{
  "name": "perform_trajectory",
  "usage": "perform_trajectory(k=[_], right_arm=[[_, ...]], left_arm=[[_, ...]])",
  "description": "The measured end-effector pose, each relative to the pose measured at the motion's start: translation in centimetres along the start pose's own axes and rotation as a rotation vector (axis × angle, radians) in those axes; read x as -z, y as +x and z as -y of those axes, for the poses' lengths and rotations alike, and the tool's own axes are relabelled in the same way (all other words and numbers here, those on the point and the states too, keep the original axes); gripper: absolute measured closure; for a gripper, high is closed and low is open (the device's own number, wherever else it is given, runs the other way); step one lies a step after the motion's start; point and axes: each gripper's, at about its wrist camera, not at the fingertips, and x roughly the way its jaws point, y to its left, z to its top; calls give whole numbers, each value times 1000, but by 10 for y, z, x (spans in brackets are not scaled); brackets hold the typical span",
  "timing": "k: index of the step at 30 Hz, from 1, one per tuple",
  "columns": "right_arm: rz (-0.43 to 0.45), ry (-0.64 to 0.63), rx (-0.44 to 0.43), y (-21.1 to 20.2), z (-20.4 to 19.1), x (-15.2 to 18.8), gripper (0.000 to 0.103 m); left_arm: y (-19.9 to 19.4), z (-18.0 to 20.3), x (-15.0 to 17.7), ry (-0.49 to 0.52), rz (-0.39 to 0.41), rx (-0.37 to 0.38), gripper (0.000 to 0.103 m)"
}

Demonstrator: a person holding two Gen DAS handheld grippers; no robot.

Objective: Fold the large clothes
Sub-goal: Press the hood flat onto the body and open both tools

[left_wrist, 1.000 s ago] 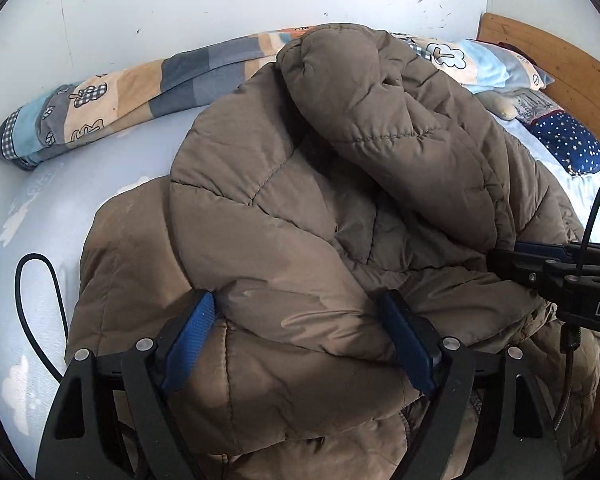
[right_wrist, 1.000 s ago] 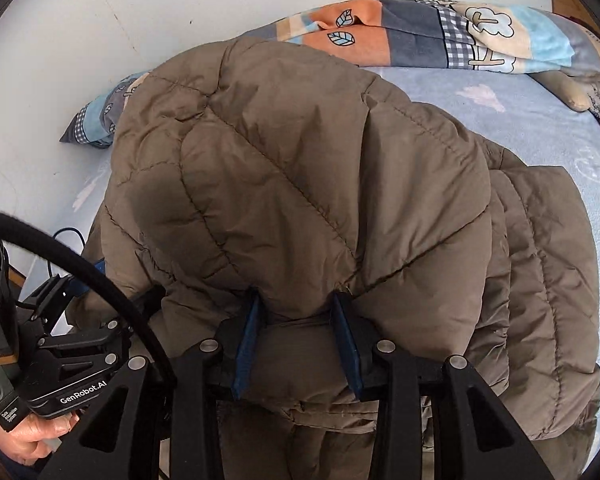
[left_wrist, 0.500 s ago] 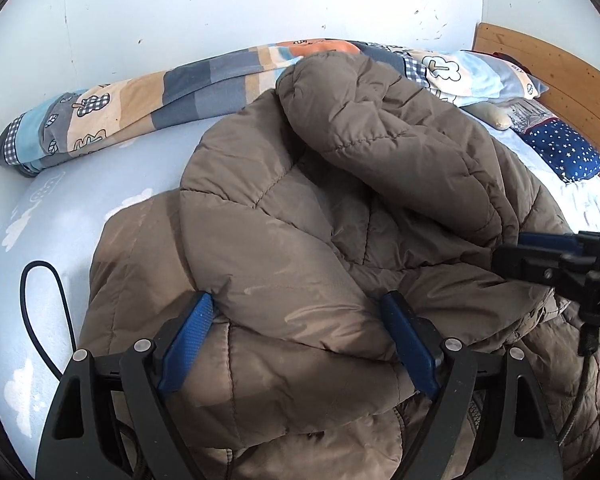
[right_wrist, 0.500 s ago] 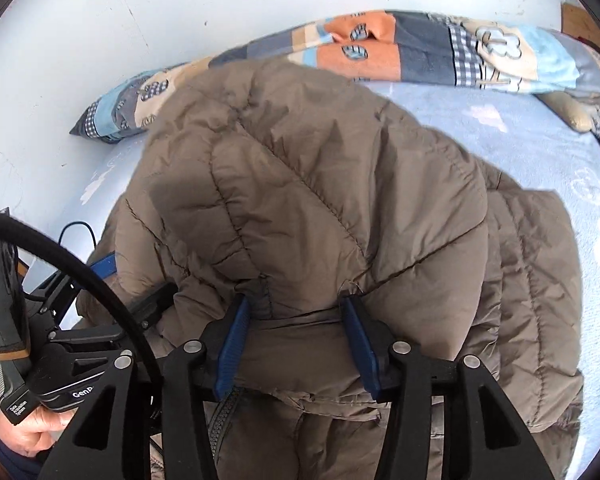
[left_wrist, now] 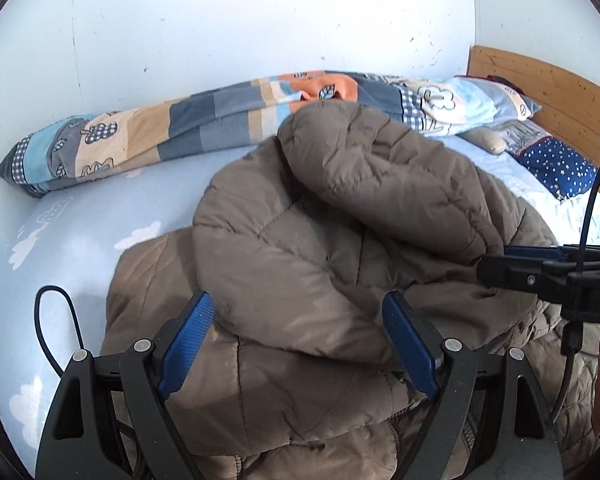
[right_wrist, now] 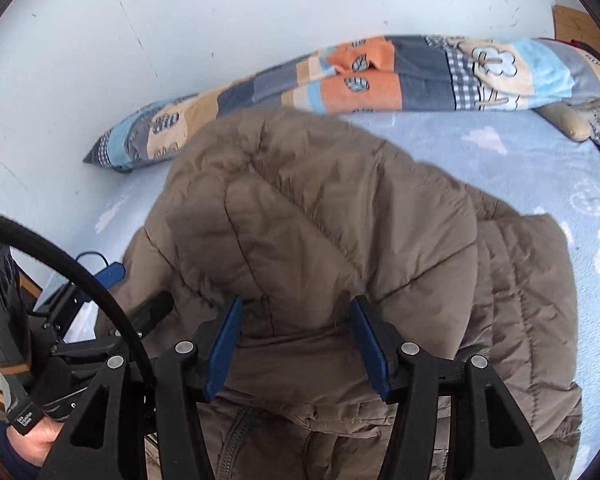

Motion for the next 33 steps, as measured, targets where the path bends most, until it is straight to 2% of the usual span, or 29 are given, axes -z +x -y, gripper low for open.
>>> perform_trajectory(k=[5,12,16,23,28,31,33], right_arm=[[-63,-7,10,12,2,7,42],[-73,-16,3,13,0,12,39],[-50,-11,-13,6,-1,7,39],[57,-19,-30,-15,-5,2,39],[26,-42,-32,-7,-10,3,39],[-27,-37,-28,4,-9,5,39],[-58,-27,-28,9,-6,6,39]], left_arm=[[11,1,5,7,-59,-3,17],[8,1,5,4,-54,1,16],[1,1,3,12,-22,-1,17],[-13,1,-3,7,61,-4,16],[-3,4,0,22,11,-9,16],[6,7,2,38,-44,-9,16],[7,6,4,32,-51,-8,16]])
